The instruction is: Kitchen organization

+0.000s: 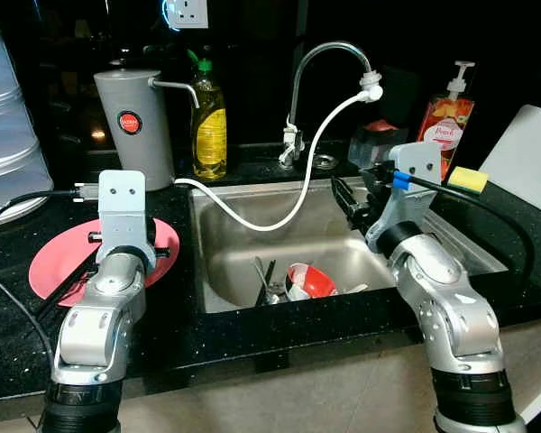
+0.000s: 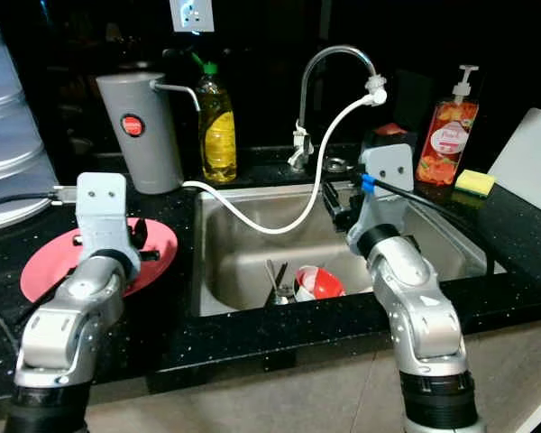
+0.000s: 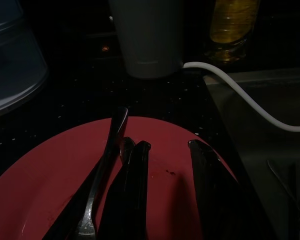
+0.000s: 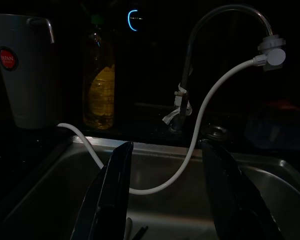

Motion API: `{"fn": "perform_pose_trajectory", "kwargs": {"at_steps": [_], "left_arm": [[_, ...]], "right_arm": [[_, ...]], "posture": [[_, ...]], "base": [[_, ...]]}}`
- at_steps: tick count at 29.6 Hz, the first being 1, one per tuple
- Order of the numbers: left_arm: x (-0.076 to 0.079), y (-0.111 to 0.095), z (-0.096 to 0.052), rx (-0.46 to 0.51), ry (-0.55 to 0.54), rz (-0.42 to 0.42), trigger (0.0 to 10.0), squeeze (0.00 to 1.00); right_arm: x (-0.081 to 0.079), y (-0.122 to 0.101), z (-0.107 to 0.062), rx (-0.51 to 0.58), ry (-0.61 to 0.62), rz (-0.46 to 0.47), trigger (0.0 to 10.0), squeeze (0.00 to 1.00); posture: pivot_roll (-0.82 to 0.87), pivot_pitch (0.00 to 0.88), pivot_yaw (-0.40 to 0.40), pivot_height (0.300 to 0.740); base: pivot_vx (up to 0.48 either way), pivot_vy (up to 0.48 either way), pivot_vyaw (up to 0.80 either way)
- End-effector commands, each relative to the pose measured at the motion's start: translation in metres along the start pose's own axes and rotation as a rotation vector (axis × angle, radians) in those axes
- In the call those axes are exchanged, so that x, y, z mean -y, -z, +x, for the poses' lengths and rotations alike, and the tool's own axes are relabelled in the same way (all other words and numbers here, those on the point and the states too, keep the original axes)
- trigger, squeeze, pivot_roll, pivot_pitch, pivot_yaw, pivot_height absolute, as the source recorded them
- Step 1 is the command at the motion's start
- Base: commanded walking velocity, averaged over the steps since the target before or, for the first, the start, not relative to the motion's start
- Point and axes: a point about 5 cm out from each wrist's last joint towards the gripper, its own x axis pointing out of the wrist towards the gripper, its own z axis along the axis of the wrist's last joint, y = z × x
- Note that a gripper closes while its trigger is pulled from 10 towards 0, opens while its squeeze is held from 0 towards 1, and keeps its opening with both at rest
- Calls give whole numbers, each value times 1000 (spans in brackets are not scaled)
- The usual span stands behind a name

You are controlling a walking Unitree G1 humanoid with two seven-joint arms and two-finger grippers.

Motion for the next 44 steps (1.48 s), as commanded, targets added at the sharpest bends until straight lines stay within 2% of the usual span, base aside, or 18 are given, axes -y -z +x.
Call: {"fn": "perform_pose_trajectory", "kwargs": {"at_steps": [1,32,40,44], "left_arm": [[-1,3,0,-8,-5,3,10000,0],[-2,4,-1,-7,-17,-7,10000,0],[-9,8,1,-38,-35,-15,10000,0],[-19,16,4,-103,-92,-21,10000,0]], "right_arm": [[3,1,0,-2,12,2,10000,0],[4,0,1,-3,10,-1,10000,0],[3,1,1,-4,9,-1,10000,0],[4,3,0,-7,19,2,10000,0]], "posture": [[-30,59,-27,740],[-49,50,-40,740],[-53,47,-28,740],[-49,46,-15,740]], "base": [[0,0,0],[0,0,0],[0,0,0],[0,0,0]]}}
